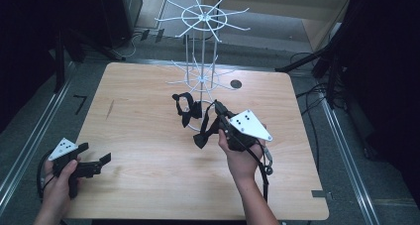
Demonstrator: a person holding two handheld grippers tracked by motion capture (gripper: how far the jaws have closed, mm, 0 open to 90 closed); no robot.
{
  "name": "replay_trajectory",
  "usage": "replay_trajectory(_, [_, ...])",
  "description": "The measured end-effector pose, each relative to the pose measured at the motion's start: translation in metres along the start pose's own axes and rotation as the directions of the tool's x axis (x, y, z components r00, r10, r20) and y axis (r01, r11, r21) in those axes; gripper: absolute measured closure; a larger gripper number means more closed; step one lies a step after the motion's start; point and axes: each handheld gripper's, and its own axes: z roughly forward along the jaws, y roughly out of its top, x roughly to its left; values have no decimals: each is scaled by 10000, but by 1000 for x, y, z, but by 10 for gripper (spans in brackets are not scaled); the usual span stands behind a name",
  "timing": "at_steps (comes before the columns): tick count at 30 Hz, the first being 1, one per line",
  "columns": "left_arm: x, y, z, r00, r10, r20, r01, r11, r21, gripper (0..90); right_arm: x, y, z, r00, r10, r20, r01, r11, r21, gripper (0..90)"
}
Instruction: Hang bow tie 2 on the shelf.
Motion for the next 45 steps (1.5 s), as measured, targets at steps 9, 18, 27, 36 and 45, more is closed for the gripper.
replay_trajectory(9, [0,0,0,10000,-11,4,11,10000,-8,0,-3,1,6,9999,113,1,-113,9999,120,900])
replay_trajectory(18, [0,0,0,10000,-24,9,24,10000,-6,0,-7,2,13,9999,131,-27,-130,9994,334,900])
replay_trajectory(27, [0,0,0,10000,-51,36,51,10000,-12,0,-11,-2,22,9996,266,-34,-264,9982,544,900])
replay_trajectory(36, [1,0,0,10000,-83,41,83,10000,-21,0,-16,-4,31,9990,419,-151,-407,9963,755,900])
replay_trajectory(45, [1,0,0,10000,-74,50,74,10000,-13,0,-20,-8,38,9980,627,-125,-613,9942,889,900])
